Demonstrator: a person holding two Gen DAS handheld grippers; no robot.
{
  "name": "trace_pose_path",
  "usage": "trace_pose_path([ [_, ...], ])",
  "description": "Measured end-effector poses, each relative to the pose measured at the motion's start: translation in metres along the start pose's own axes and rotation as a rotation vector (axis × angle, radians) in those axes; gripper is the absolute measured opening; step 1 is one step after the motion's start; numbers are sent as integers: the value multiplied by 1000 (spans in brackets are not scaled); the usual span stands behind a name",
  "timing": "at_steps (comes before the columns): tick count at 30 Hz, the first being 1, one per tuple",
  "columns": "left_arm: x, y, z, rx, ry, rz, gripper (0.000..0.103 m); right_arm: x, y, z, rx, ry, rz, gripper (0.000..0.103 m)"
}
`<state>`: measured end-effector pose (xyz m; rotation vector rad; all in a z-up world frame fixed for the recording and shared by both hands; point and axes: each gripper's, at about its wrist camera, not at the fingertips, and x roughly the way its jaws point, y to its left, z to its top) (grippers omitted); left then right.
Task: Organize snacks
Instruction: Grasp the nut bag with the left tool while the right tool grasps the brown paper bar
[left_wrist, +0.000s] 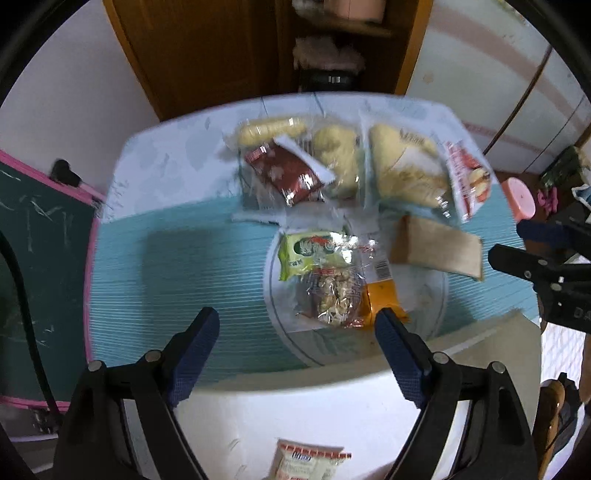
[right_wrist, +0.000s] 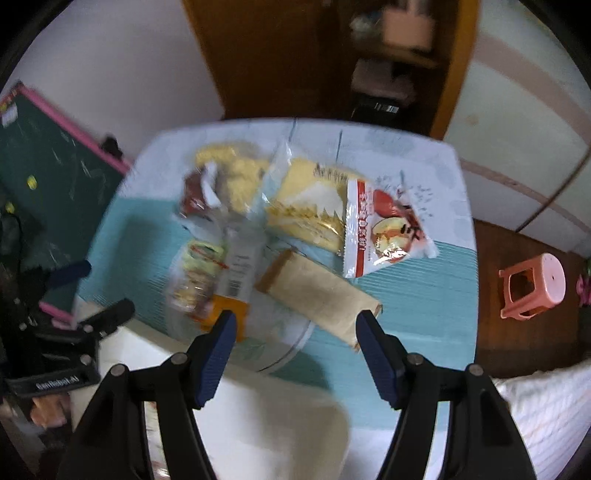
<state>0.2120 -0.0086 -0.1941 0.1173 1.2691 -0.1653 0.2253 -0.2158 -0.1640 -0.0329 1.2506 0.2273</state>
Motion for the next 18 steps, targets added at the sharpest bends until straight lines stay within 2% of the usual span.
trace_pose_path([
  [4, 28, -5, 10, 0, 88, -33, 83, 40, -14, 13, -58, 92, 18, 67],
  [6, 40, -9, 14, 10, 122, -24, 80, 53, -16, 14, -93, 118, 43, 67],
  [11, 68, -9, 18, -13, 220, -32, 61, 73, -17, 14, -147, 147, 87, 67],
  [13, 77, -5, 18, -35, 251, -39, 57, 78, -17, 14, -157, 157, 118, 68],
  [15, 82, -3, 19, -53, 267, -70, 57, 81, -17, 16, -171, 165, 130, 70],
  [18, 83, -3, 22, -54, 260, -71, 57, 82, -17, 20, -204, 151, 110, 76],
])
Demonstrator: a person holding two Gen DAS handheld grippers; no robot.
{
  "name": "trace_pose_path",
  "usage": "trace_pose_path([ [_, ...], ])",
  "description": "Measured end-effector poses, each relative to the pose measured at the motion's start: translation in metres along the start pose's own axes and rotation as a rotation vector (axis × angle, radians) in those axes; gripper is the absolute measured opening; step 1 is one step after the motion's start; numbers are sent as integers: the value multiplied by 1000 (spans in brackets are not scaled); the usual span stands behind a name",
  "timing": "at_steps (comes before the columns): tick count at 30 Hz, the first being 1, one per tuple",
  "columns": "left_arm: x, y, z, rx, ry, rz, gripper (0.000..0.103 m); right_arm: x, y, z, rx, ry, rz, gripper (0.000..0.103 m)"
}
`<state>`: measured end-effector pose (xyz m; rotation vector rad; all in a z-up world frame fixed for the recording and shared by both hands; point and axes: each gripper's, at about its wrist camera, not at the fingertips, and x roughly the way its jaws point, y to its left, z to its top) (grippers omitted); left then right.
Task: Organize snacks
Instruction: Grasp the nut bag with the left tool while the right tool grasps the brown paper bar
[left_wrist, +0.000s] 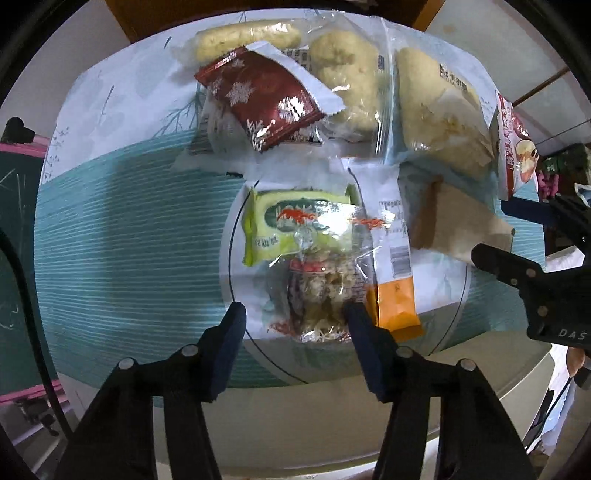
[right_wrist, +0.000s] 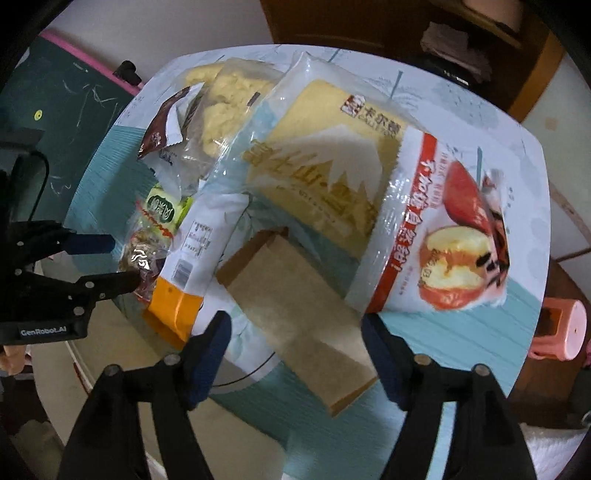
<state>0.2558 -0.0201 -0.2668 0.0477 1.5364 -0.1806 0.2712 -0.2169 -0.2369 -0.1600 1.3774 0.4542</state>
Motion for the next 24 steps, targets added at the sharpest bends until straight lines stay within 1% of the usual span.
trace_pose_path([
  [2, 1, 0, 2, -4, 4, -8, 57, 1, -3, 3, -19, -1, -6, 78],
  [7, 6, 0, 10, -10, 24, -38, 58, 12, -7, 1, -39, 52, 27, 82],
  [11, 10, -4, 17, -5, 27, -47, 58, 20, 0, -2, -87, 81, 3, 85],
  [15, 15, -7, 22, -10, 38, -40, 58, 25, 5, -1, -98, 105, -9, 92],
  [17, 19, -6, 24, -11, 48, -52, 58, 28, 10, 2, -101, 121, -33, 95],
  [19, 18, -2, 24, -21, 53, -67, 58, 32, 17, 2, -128, 133, -88, 95],
  [21, 17, 1, 24, -24, 51, -86, 51, 35, 27, 2, -160, 139, -142, 95],
  [22, 16, 3, 25, -26, 49, -115, 42, 35, 26, 2, -150, 140, -139, 95],
  [23, 14, 4, 25, -27, 49, -126, 41, 34, 25, 3, -141, 139, -140, 94],
  [24, 12, 4, 25, -22, 40, -125, 40, 32, 23, 4, -128, 135, -143, 90],
])
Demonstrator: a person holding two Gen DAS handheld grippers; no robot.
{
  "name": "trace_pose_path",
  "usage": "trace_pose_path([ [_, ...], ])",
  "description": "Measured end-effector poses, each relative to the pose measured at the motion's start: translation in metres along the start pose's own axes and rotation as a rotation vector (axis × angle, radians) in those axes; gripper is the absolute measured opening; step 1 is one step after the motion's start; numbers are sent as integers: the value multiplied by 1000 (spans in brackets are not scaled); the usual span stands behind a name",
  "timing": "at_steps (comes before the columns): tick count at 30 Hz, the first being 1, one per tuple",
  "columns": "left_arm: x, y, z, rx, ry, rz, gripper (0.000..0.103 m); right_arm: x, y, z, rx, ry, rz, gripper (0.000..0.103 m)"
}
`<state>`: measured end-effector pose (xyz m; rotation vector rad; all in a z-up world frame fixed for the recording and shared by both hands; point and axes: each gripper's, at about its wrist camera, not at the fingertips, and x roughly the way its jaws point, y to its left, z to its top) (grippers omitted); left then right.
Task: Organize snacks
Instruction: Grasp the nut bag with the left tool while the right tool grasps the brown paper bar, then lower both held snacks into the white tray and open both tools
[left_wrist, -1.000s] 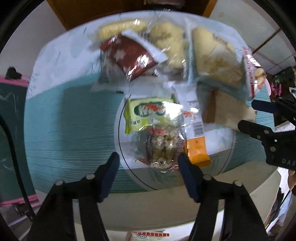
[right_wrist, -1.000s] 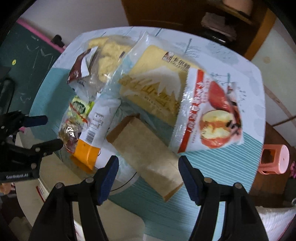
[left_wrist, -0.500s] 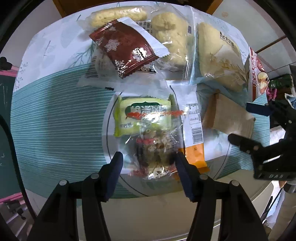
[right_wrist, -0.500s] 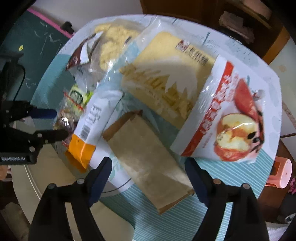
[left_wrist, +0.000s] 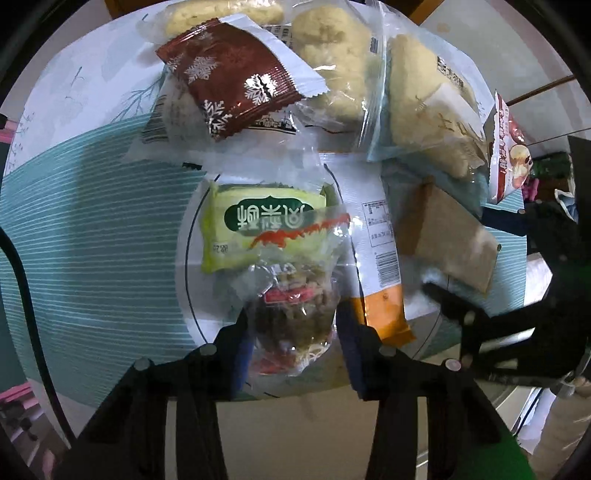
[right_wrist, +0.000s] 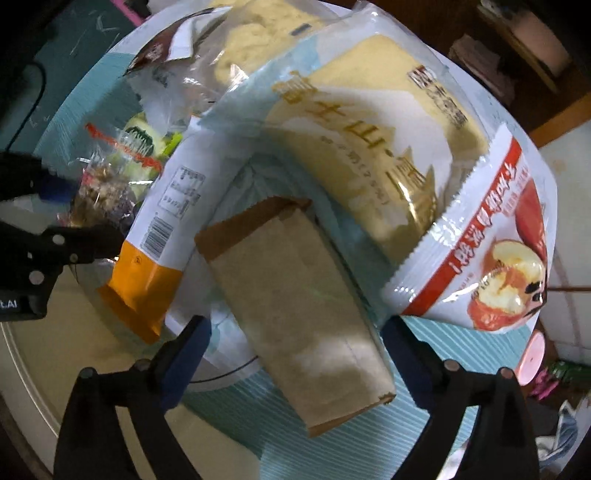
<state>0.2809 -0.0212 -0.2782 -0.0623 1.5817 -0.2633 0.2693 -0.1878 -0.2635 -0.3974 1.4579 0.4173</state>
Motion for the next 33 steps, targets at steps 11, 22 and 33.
trace_pose_path([
  [11, -24, 1, -24, 31, -102, 45, 38, -27, -27, -15, 109, -62, 49, 62],
  [22, -120, 4, -70, 43, -359, 22, 38, -138, 2, -44, 83, -347, -35, 62],
  [33, -186, -28, -188, 138, -558, 42, 38, -228, 82, -148, 262, -719, 108, 62],
])
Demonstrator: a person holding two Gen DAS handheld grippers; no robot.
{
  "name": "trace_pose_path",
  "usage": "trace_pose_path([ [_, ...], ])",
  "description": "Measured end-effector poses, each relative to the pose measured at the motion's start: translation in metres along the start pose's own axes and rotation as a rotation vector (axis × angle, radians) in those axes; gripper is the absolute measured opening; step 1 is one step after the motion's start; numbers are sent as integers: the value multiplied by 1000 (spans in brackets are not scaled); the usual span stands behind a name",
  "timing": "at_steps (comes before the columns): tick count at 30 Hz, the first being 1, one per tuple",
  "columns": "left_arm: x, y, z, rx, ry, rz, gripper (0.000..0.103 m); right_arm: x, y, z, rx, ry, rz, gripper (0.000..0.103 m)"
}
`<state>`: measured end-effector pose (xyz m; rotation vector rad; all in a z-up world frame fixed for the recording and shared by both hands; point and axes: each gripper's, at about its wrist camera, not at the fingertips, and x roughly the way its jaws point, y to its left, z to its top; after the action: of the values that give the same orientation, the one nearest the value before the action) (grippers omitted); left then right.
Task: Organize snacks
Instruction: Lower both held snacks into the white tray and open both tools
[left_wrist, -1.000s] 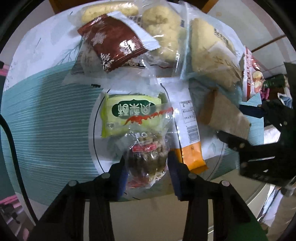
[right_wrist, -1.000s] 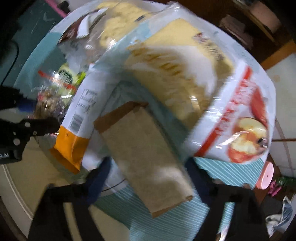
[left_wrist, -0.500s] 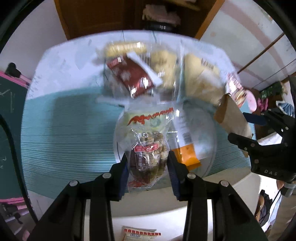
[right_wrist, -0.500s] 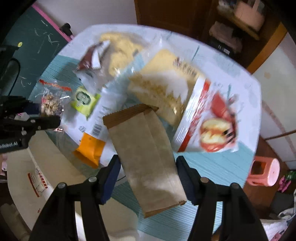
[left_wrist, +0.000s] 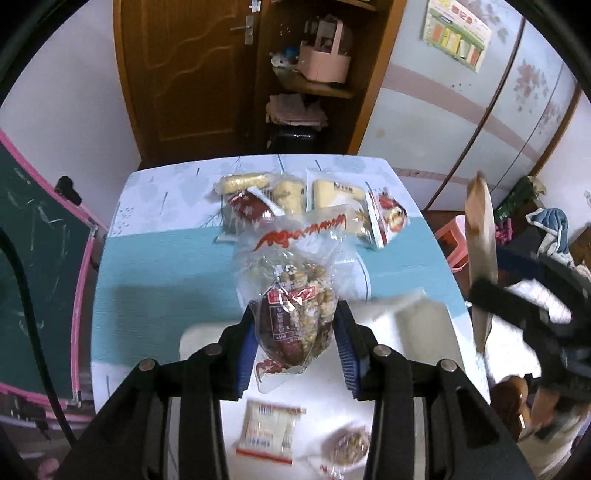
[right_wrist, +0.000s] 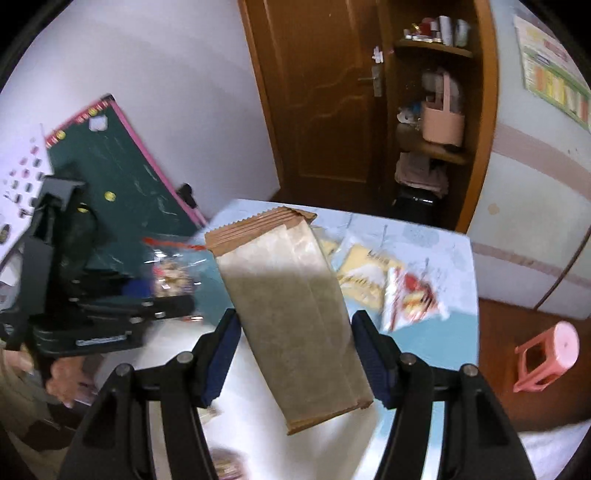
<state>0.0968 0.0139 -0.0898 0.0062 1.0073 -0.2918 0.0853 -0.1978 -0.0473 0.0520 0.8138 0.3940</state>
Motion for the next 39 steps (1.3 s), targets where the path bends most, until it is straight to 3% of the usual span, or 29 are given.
trace_pose_path([
  [6, -10, -4, -57, 12, -11, 89, 38, -3, 34, -68, 137, 42, 31, 62],
  [10, -4, -2, -83, 14, 2, 147, 38, -1, 41, -95, 186, 80, 38, 62],
  [21, 2, -2, -121, 9, 22, 191, 38, 6, 61, -128, 220, 86, -117, 63],
  [27, 13, -4, -126, 9, 61, 205, 40, 14, 67, -136, 218, 112, -133, 59],
  [28, 15, -4, -127, 7, 66, 211, 42, 15, 68, -136, 214, 117, -140, 59],
  [30, 16, -6, -127, 11, 62, 227, 65, 17, 67, -137, 215, 124, -147, 60],
  [31, 15, -7, -127, 11, 49, 236, 85, 17, 66, -137, 220, 124, -150, 61],
  [32, 13, -7, -127, 7, 31, 242, 91, 17, 64, -137, 226, 126, -150, 62],
  [34, 10, -9, -126, 7, 1, 252, 91, 17, 58, -138, 250, 120, -148, 66],
  [39, 19, -11, -123, 11, 29, 255, 92, 17, 52, -138, 275, 114, -139, 69],
])
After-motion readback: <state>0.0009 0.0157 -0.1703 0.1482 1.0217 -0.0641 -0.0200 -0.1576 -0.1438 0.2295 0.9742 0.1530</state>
